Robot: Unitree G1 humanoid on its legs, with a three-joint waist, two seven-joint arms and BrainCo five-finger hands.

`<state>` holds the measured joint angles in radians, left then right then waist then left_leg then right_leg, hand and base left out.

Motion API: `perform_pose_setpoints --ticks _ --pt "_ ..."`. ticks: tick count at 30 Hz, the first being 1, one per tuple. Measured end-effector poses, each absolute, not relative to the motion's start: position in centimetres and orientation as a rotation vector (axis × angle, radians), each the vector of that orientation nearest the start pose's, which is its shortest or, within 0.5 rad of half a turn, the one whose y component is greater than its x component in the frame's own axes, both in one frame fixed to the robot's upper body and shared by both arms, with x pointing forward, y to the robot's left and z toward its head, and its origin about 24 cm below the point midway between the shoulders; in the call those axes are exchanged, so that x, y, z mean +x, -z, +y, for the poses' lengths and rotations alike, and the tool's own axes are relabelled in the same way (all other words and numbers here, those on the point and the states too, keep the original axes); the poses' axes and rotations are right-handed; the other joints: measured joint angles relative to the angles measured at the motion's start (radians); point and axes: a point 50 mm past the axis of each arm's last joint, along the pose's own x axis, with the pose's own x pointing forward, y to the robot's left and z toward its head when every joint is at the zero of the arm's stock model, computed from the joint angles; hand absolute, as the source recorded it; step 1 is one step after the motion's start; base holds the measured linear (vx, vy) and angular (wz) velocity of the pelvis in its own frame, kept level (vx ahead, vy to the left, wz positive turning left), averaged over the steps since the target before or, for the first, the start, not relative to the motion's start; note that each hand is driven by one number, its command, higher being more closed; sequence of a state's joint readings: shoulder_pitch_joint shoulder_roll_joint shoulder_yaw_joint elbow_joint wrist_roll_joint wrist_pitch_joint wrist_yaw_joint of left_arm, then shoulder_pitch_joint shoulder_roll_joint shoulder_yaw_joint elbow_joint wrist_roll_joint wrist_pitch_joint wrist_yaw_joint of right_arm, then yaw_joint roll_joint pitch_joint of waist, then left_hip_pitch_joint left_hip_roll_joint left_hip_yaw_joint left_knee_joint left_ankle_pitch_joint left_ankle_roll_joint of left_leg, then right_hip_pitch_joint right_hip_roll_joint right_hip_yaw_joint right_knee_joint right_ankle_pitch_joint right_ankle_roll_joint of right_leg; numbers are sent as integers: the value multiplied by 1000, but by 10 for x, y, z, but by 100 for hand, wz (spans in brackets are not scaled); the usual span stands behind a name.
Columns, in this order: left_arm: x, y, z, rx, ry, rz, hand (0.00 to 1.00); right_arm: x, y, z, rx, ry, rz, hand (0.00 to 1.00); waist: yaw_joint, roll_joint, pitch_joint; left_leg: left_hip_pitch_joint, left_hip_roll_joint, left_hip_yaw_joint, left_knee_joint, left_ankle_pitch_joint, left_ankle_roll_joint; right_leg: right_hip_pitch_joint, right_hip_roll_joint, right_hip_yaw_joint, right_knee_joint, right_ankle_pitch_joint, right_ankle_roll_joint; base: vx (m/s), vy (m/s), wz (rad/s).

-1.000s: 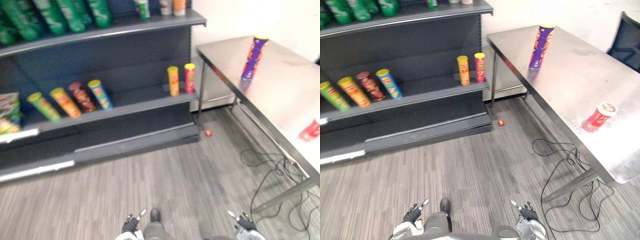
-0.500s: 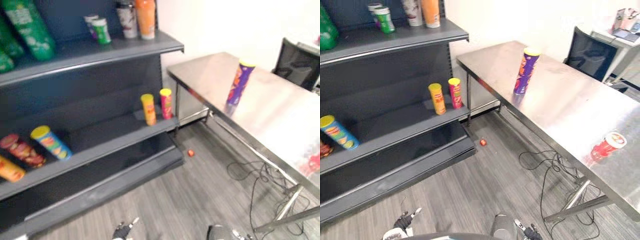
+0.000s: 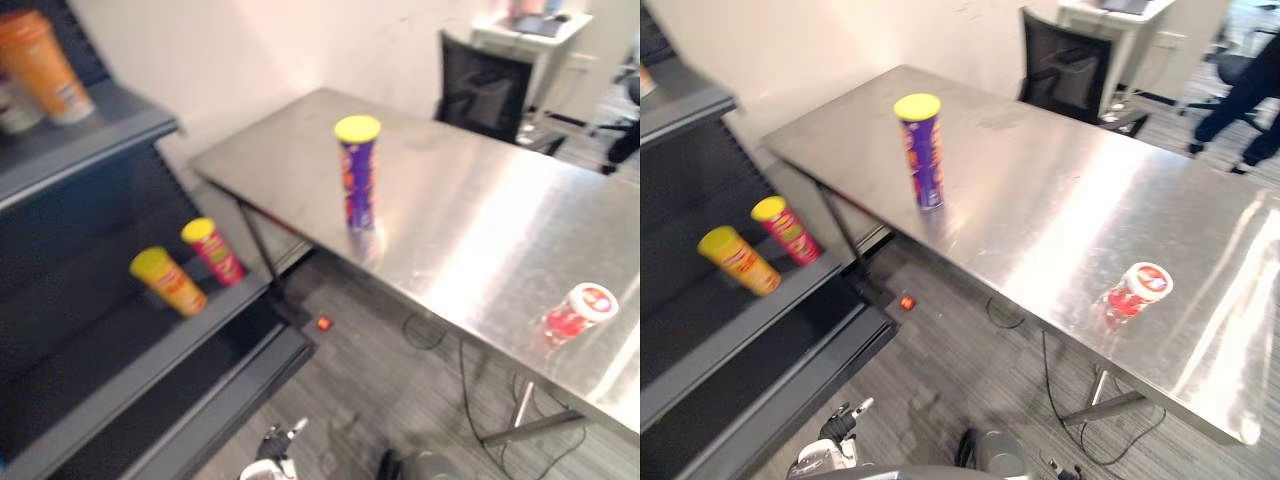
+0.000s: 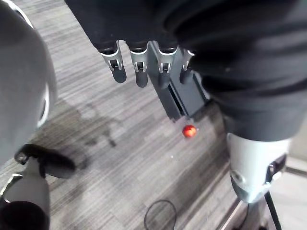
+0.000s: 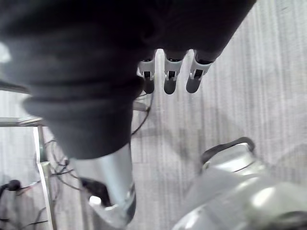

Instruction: Put the gum and the chips on the shelf.

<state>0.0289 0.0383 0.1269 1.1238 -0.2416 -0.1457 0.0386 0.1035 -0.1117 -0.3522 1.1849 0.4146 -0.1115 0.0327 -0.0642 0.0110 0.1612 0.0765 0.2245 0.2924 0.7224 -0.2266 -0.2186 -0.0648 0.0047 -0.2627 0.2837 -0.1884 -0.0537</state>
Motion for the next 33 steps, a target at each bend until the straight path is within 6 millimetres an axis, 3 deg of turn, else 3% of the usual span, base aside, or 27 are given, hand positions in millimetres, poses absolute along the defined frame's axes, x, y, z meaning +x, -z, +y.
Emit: perform_pose_setpoints --ticks 2,5,6,7,8,10,15,18,19,20,22,24,26,27,28,31,33 --pt "109 158 187 -216 -346 970 0 73 160 -239 426 640 978 0 28 6 -6 -19 -33 -96 -177 -38 47 40 23 128 -75 34 24 260 93 -168" --pt "106 159 186 -210 -347 980 0 78 159 -238 429 633 963 0 39 18 -13 -26 -49 -261 -416 -13 64 14 32 272 -91 57 55 179 169 -152" --pt "105 160 185 -210 -343 987 0 77 159 -239 426 634 968 0 37 24 -17 -23 -45 -269 -458 10 66 6 35 291 -90 62 63 206 305 -126" --pt "103 161 181 -213 -334 999 0 71 160 -243 416 648 980 0 37 46 -29 -5 -37 -264 -510 16 57 -16 43 333 -88 71 79 146 324 -108" --pt "106 161 180 -206 -323 1001 0 65 162 -240 423 649 1000 0 32 43 -29 11 -54 -229 -546 10 65 -26 26 347 -92 84 99 123 332 -96" --pt "114 159 184 -177 -303 984 0 51 165 -234 447 665 1037 0 18 13 -11 34 -92 -177 -569 11 66 -36 -9 363 -92 104 132 22 267 -56" --pt "117 158 182 -138 -263 986 0 14 168 -234 499 763 1093 0 9 -1 4 104 -179 -41 -639 17 79 -49 -72 421 -104 152 199 -49 254 -68" --pt "118 158 182 -131 -254 981 0 11 170 -224 525 769 1110 0 12 12 11 101 -183 44 -642 24 143 -67 -92 282 -138 211 185 -120 133 -50" --pt "116 158 183 -124 -255 985 0 12 172 -215 547 756 1115 0 13 7 19 105 -176 85 -642 17 177 -84 -120 133 -29 159 116 -95 56 -20" --pt "111 159 183 -125 -256 996 0 13 173 -210 559 751 1114 0 12 12 23 108 -170 98 -641 14 184 -105 -137 90 83 105 97 -64 30 -9" --pt "108 160 185 -123 -259 999 0 16 172 -211 555 744 1101 0 13 8 27 121 -158 109 -640 11 188 -105 -149 83 198 64 97 14 -54 4" --pt "103 160 193 -92 -250 1012 0 24 171 -211 551 718 1084 0 18 -17 24 131 -162 112 -636 9 185 -101 -168 82 228 33 117 33 -140 -14" --pt "106 159 194 -85 -235 1009 0 46 168 -215 524 670 1037 0 43 -25 25 106 -152 107 -621 7 182 -60 -127 71 90 27 118 -21 -156 -41" --pt "106 160 193 -85 -227 1011 0 52 168 -216 518 657 1025 0 45 -14 20 95 -147 107 -612 7 182 -40 -117 69 31 27 118 -77 -172 -31" --pt "106 161 187 -88 -205 1017 0 63 166 -219 492 625 1008 0 42 -2 23 74 -125 107 -605 14 172 -16 -86 62 -65 70 106 -73 -153 -13" --pt "106 161 185 -78 -180 1019 0 65 165 -218 462 577 1019 0 51 0 17 66 -93 104 -588 38 148 63 -47 54 -248 138 95 -57 -98 -5" --pt "107 160 187 -69 -175 1012 0 69 165 -217 441 535 1018 0 57 -5 16 47 -76 103 -540 38 148 90 -39 44 -297 143 95 -45 -81 -5"
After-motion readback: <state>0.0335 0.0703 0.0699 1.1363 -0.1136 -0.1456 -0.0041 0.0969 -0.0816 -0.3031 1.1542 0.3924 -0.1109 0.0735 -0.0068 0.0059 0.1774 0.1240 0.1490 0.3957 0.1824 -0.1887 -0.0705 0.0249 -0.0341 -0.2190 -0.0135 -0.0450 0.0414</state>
